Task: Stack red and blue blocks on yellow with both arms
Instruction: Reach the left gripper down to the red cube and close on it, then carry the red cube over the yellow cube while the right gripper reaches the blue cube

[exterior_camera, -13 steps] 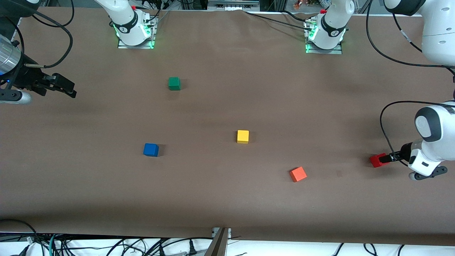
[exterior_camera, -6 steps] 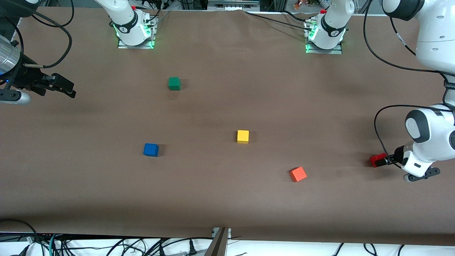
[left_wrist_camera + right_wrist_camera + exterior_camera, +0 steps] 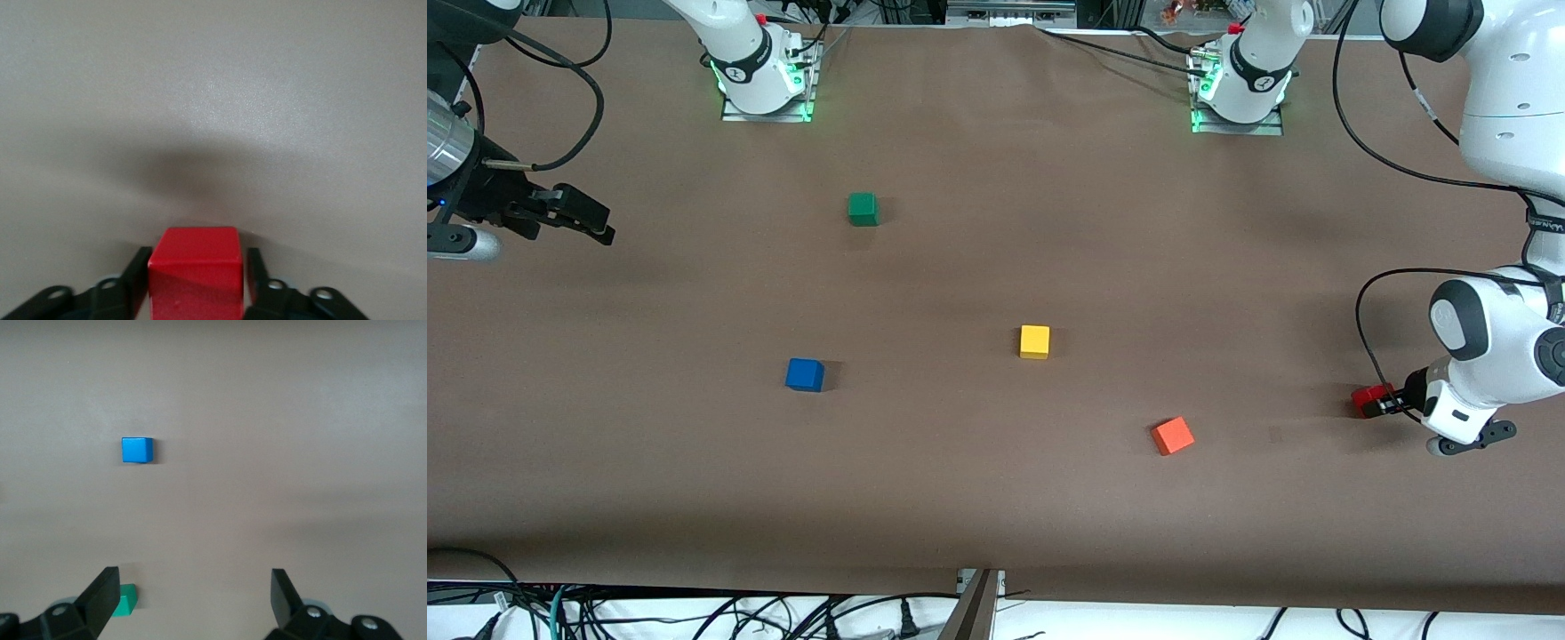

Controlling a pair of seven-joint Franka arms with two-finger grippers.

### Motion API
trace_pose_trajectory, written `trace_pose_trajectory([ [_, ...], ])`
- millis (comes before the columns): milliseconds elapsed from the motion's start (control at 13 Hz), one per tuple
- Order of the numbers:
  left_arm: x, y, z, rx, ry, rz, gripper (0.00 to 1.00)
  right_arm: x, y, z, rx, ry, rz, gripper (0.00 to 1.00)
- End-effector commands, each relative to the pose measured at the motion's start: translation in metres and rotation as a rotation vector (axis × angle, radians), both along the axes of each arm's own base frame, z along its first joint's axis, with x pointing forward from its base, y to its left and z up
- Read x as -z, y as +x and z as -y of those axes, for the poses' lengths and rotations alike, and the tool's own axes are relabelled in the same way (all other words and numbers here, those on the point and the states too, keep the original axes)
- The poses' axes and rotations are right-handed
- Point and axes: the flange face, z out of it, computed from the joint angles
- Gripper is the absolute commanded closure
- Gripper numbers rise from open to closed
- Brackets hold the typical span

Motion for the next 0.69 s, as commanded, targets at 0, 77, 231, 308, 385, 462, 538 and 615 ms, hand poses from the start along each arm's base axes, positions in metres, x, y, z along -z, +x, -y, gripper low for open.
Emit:
trace_pose_trajectory([
  [0,-0.011,0.003,0.008,0.015,-0.007,0.004,1.0,-0.005,0.004,0.002,-0.002,0.011,0.006,0.0],
  [77,-0.025,0.008,0.021,0.028,-0.02,-0.006,1.0,-0.005,0.004,0.002,-0.002,0.011,0.006,0.0],
  [231,-0.065,0.019,0.06,0.078,-0.059,0.002,1.0,-0.005,0.004,0.002,-0.002,0.013,0.007,0.0],
  [308,-0.084,0.026,0.091,0.119,-0.084,0.01,1.0,-0.005,0.004,0.002,-0.002,0.013,0.007,0.0],
  [385,-0.103,0.032,0.128,0.167,-0.106,0.017,1.0,-0.004,0.004,0.002,-0.002,0.01,0.009,0.0],
  [462,-0.122,0.034,0.159,0.21,-0.124,0.021,1.0,0.0,0.009,0.002,-0.002,0.01,0.017,0.0],
  [538,-0.137,0.033,0.195,0.256,-0.143,0.019,1.0,0.01,0.016,0.0,-0.001,0.017,0.018,0.0],
  [615,-0.15,0.03,0.228,0.286,-0.16,0.026,1.0,0.019,0.022,-0.001,0.004,0.018,0.013,0.0],
])
